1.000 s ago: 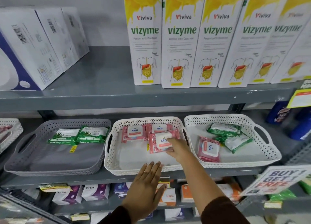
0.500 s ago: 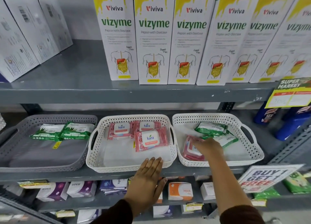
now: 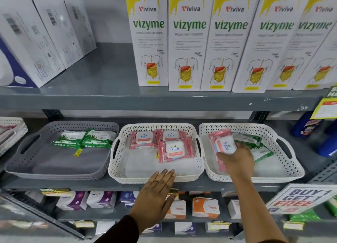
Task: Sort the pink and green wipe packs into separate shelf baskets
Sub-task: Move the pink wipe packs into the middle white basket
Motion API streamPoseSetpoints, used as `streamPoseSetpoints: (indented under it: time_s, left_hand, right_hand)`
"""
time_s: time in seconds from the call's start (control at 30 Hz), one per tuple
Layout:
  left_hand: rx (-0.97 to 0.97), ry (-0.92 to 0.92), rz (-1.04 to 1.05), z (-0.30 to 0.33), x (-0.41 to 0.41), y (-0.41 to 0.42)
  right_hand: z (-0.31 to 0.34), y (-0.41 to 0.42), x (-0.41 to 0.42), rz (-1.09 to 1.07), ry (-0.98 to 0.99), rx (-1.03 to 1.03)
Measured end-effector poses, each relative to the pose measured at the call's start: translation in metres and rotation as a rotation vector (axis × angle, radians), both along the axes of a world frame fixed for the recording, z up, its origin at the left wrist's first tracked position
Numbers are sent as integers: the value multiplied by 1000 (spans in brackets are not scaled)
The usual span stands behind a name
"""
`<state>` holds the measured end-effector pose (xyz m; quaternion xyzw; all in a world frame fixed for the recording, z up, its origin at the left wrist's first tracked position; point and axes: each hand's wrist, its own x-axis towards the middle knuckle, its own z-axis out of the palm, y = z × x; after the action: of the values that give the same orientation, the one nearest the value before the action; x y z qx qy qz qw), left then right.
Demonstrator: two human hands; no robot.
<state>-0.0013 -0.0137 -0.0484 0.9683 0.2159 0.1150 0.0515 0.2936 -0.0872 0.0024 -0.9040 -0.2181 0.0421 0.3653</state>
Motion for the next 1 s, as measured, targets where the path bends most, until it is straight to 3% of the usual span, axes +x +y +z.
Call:
streamPoseSetpoints:
  time_s: [0.13, 0.27, 0.5, 0.67, 0.83, 0.9, 1.0]
  left_hand:
    - [-10, -10, 21, -1, -28, 16]
    - [3, -29, 32, 0, -52, 29]
    - [-8, -100, -5, 6, -92, 49]
    - [-18, -140, -47, 9, -99, 55]
    - [18, -180, -55, -1, -95, 54]
    - [35, -179, -59, -5, -88, 52]
    - [59, -170, -82, -5, -70, 46]
  right_hand:
    - [30, 21, -13, 216, -126, 152]
    - [44, 61, -58, 524, -61, 249]
    - [20, 149, -147, 920, -226, 8]
    - [-17, 175, -169, 921, -347, -238]
    - [-24, 175, -166, 909, -479, -287]
    - [-22, 165, -161, 866, -490, -266]
    - [-12, 144, -147, 750, -462, -71]
